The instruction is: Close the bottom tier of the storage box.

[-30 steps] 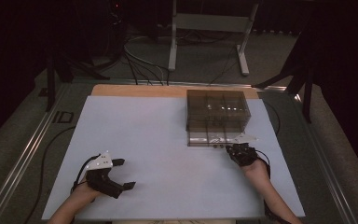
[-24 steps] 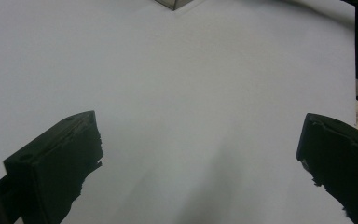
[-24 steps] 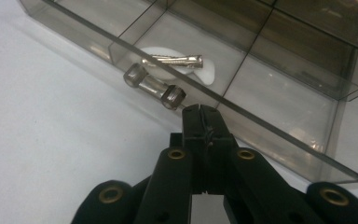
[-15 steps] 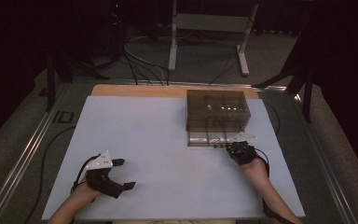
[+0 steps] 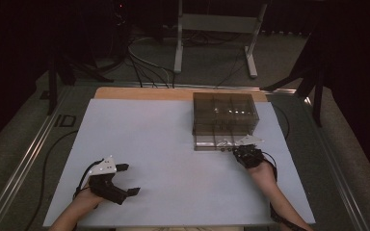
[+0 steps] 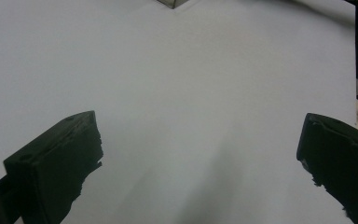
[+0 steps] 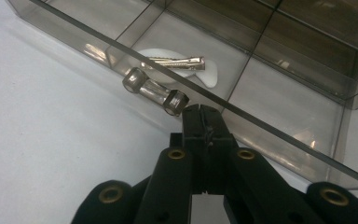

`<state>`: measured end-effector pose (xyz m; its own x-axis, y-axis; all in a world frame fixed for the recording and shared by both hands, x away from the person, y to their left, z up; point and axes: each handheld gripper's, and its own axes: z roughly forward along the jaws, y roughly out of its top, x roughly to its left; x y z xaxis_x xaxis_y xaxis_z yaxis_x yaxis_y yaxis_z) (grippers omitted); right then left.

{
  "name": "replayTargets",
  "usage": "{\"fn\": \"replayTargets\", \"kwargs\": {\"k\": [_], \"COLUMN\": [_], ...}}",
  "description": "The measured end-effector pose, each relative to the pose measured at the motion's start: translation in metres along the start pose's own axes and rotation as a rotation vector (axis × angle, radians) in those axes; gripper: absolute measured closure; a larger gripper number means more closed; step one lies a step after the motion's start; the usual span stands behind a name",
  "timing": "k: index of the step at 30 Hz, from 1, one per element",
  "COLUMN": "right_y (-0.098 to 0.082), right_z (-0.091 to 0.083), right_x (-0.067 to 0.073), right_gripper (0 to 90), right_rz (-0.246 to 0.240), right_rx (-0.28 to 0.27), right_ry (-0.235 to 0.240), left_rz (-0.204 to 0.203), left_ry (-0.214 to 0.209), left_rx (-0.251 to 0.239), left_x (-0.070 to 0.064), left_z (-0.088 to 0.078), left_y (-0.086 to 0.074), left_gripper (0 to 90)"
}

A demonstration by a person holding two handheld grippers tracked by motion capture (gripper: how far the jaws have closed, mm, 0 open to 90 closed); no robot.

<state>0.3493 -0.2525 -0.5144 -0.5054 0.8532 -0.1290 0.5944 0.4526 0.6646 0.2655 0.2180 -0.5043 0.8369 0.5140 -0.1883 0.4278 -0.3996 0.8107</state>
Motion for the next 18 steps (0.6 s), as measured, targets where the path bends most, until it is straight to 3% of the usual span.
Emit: {"fn": "replayTargets", "kwargs": {"k": [18], "right_y": [0.0058], "right_z": [0.0055], "right_x": [-0.004], "right_gripper": [90.0], "right_rz": [0.011], "right_rx": [-0.007], "right_ry": [0.001], "left_rz": [0.003], "left_ry": [0.004], "left_rx": [0.0], "left_x": [0.0005], "left_z": [-0.0005], "left_y": [-0.0001], "left_gripper": [0.0]}}
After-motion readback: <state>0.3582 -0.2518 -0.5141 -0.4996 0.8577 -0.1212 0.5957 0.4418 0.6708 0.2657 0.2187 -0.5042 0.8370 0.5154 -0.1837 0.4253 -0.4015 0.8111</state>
